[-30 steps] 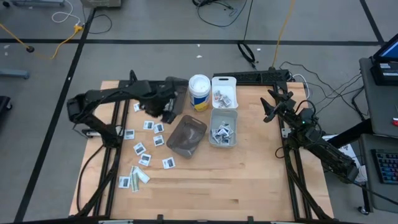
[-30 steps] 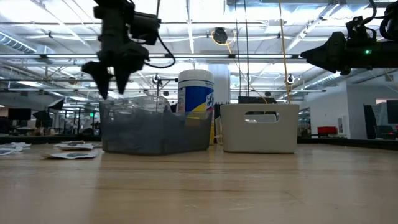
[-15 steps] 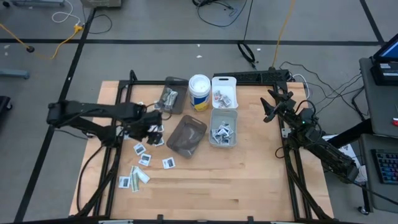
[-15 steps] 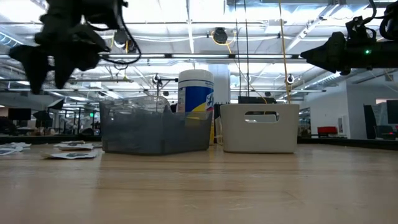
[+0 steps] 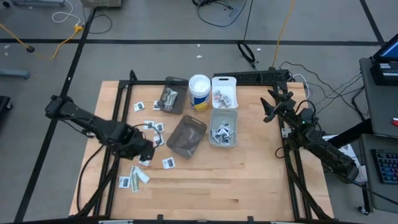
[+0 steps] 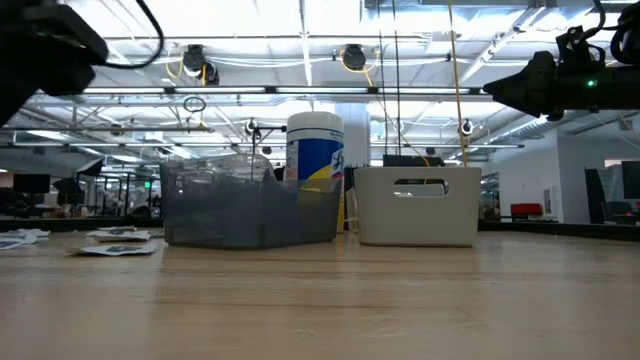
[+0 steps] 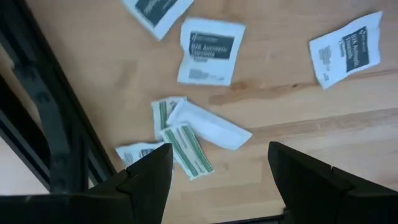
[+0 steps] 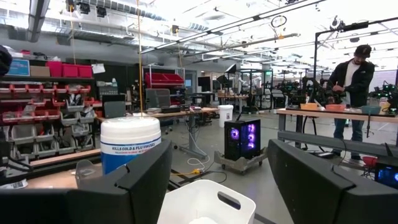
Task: Pick & Place First Aid Supplies
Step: Put the bottom bandage pack into the top black bin
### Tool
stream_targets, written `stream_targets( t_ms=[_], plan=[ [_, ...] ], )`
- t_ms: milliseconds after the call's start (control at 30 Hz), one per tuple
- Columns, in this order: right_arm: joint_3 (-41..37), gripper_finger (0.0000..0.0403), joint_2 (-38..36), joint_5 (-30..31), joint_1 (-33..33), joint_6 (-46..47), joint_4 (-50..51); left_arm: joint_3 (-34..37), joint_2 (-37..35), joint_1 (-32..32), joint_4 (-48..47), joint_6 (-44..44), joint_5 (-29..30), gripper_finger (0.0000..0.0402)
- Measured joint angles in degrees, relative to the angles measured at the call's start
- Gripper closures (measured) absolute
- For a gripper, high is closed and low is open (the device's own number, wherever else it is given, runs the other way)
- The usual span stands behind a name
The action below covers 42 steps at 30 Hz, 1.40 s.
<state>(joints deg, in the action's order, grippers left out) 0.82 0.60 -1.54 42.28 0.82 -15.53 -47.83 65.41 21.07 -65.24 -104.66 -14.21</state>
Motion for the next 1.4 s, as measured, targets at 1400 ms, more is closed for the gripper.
stream_targets(
  t_ms=[1400],
  plan=[
    [0.0,0.0140,0.0,0.0,0.0,0.0,0.0,0.0,21.1,30.0,20.9,-31.6,7.1,0.0131]
  ],
)
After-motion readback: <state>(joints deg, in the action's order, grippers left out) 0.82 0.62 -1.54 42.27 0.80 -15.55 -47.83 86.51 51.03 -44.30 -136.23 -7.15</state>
